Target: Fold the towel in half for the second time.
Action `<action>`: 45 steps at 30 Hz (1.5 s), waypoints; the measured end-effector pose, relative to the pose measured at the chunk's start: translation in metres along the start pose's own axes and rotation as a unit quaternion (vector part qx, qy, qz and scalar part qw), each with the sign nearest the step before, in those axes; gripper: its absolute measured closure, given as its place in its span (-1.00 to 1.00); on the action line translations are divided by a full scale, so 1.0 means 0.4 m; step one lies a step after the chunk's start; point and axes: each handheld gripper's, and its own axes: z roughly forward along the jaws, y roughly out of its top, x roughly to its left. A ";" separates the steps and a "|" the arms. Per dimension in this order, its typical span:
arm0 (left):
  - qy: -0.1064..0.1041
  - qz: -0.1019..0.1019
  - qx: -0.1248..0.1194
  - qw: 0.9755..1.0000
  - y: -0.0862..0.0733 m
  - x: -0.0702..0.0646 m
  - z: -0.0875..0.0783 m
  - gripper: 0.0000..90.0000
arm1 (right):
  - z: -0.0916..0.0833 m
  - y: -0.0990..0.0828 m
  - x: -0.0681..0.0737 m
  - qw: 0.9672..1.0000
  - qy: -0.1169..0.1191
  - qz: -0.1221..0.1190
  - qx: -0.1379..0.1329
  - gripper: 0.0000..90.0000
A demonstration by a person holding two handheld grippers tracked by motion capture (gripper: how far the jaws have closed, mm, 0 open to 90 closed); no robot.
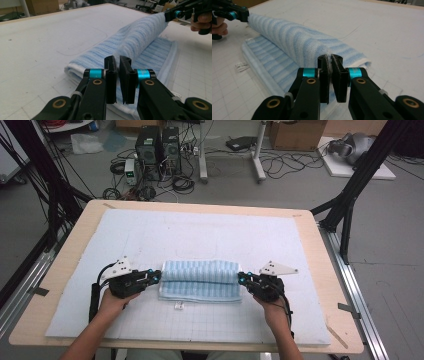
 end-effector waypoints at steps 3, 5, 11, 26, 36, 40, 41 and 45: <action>-0.002 -0.004 -0.003 1.000 -0.003 0.002 -0.009 0.86 | -0.001 -0.006 0.001 1.000 0.001 -0.002 0.005 0.89; -0.003 -0.005 -0.004 1.000 -0.006 0.001 -0.012 0.89 | -0.002 -0.010 0.002 1.000 0.005 -0.002 0.007 0.89; 0.016 -0.027 0.002 1.000 -0.006 0.001 -0.009 0.57 | -0.001 -0.017 0.012 1.000 0.008 -0.008 0.019 0.89; 0.018 0.001 0.085 0.996 -0.013 -0.030 0.041 0.76 | -0.005 -0.020 0.011 1.000 0.011 -0.005 0.019 0.85; -0.008 -0.002 0.040 0.999 0.008 -0.037 0.002 0.93 | -0.024 -0.016 0.022 1.000 0.022 -0.006 0.012 0.86; -0.032 -0.002 0.038 0.999 0.007 -0.052 -0.010 0.93 | -0.037 -0.026 0.031 0.999 0.021 -0.008 0.023 0.85; -0.035 0.000 0.040 0.999 0.006 -0.056 -0.012 0.93 | -0.038 -0.029 0.033 0.999 0.022 -0.007 0.025 0.85; -0.048 -0.017 0.039 0.998 0.002 -0.060 -0.020 0.92 | -0.034 -0.041 0.037 0.999 0.020 -0.004 0.050 0.47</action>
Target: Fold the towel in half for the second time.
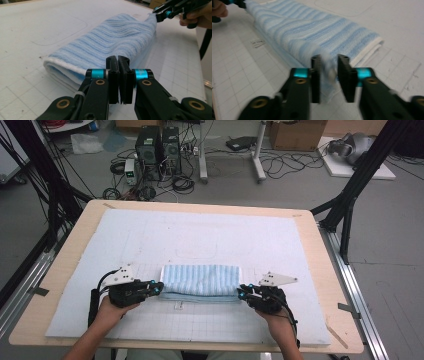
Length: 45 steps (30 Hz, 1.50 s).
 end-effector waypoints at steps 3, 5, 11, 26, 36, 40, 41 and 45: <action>0.024 -0.024 -0.023 0.999 0.007 0.004 -0.002 0.38 | -0.004 0.002 -0.007 1.000 -0.006 0.024 -0.015 0.18; 0.037 -0.034 -0.049 0.998 0.018 0.008 -0.004 0.21 | -0.008 0.010 -0.008 0.999 -0.019 0.031 -0.031 0.09; 0.048 -0.037 -0.037 0.997 0.036 0.009 0.049 0.16 | 0.037 0.040 0.015 0.999 -0.027 0.009 -0.034 0.13; 0.093 0.009 0.100 0.991 -0.002 -0.004 0.112 0.30 | 0.119 0.013 0.053 0.993 -0.057 -0.082 0.063 0.04; 0.095 0.018 0.104 0.990 -0.006 -0.008 0.104 0.30 | 0.093 0.001 0.032 0.996 -0.029 -0.057 0.064 -0.09; 0.089 -0.004 0.067 0.994 -0.007 0.017 0.078 0.17 | 0.065 -0.001 0.016 0.998 -0.004 -0.038 0.044 -0.14; 0.092 -0.009 0.058 0.994 -0.006 0.023 0.072 0.15 | 0.052 0.001 0.009 0.999 -0.005 -0.032 0.029 -0.17; 0.108 -0.032 -0.008 0.994 0.004 0.058 0.030 -0.01 | 0.014 0.008 -0.017 0.999 -0.027 -0.019 -0.021 -0.26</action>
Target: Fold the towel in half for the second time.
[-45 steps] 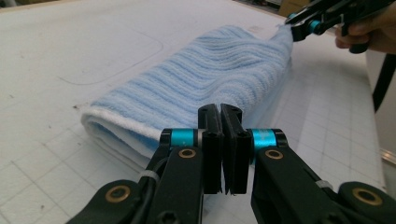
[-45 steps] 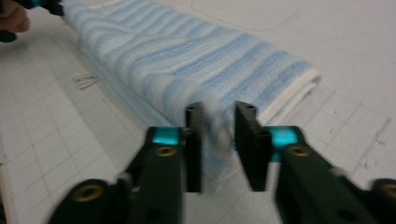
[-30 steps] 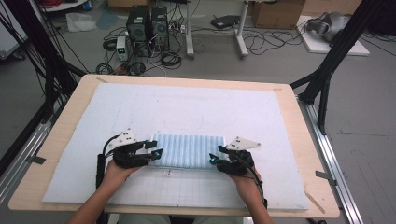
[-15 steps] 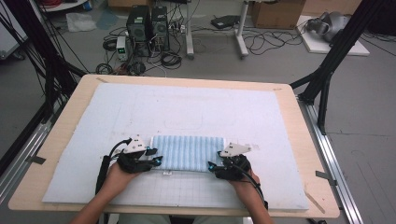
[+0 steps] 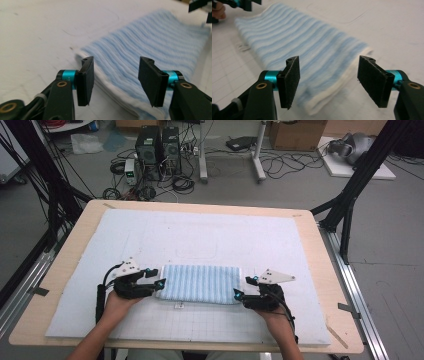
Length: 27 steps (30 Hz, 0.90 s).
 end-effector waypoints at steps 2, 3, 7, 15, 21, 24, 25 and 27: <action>0.006 -0.010 -0.024 1.000 0.005 0.011 -0.014 -0.04 | -0.013 0.000 -0.012 1.000 -0.017 0.005 -0.012 -0.33; 0.010 -0.015 -0.040 0.999 0.007 0.017 -0.023 -0.07 | -0.016 0.000 -0.018 1.000 -0.023 0.009 -0.015 -0.35; 0.015 -0.028 -0.071 0.997 0.013 0.029 -0.041 -0.22 | -0.035 -0.006 -0.044 0.998 -0.060 0.019 -0.019 -0.54; 0.032 -0.027 -0.095 0.995 0.026 0.042 -0.070 -0.61 | -0.091 -0.016 -0.078 0.994 -0.103 0.032 -0.023 -0.74; 0.048 -0.024 -0.108 0.993 0.025 0.056 -0.104 -0.60 | -0.116 -0.024 -0.096 0.993 -0.114 0.030 -0.023 -0.75; 0.053 -0.025 -0.113 0.992 0.023 0.061 -0.116 -0.60 | -0.119 -0.022 -0.095 0.992 -0.119 0.029 -0.023 -0.75; 0.055 -0.025 -0.113 0.992 0.021 0.063 -0.119 -0.60 | -0.120 -0.022 -0.094 0.992 -0.121 0.030 -0.023 -0.75; 0.058 -0.026 -0.114 0.991 0.019 0.066 -0.126 -0.59 | -0.121 -0.020 -0.089 0.992 -0.124 0.027 -0.022 -0.75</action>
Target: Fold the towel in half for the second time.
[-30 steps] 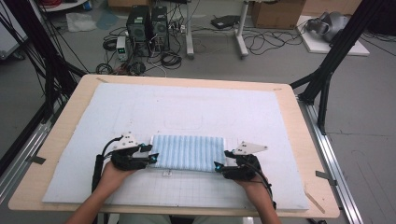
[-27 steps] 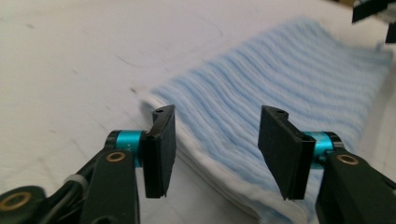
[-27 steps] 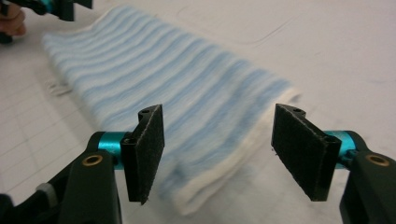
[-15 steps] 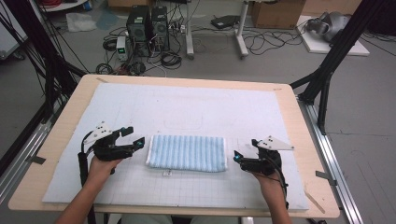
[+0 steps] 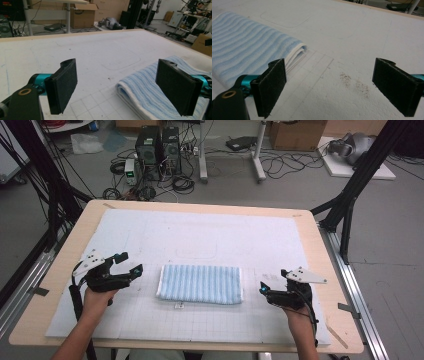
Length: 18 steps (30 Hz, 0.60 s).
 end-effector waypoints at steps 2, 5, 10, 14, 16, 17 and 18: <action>0.003 0.002 0.000 1.000 0.001 0.002 -0.005 -0.59 | -0.001 0.003 0.003 1.000 0.000 -0.004 -0.001 -0.75; 0.003 0.002 -0.003 1.000 0.002 0.006 -0.010 -0.58 | 0.002 0.006 0.005 1.000 0.000 -0.002 -0.001 -0.76; 0.003 0.003 0.001 1.000 -0.001 0.005 -0.008 -0.57 | 0.002 0.003 0.002 1.000 -0.001 0.001 -0.003 -0.76; 0.001 0.004 0.004 1.000 -0.002 0.002 -0.006 -0.57 | 0.000 0.004 0.000 1.000 -0.003 0.002 -0.005 -0.76; 0.000 0.006 0.004 1.000 -0.002 0.002 -0.006 -0.56 | 0.000 0.004 0.001 1.000 -0.003 0.002 -0.006 -0.76; 0.000 0.005 0.004 1.000 -0.002 0.002 -0.006 -0.56 | 0.001 0.004 0.001 1.000 -0.003 0.001 -0.006 -0.76; 0.001 0.005 0.005 1.000 -0.002 0.002 -0.007 -0.56 | 0.001 0.004 0.001 1.000 -0.003 0.001 -0.005 -0.76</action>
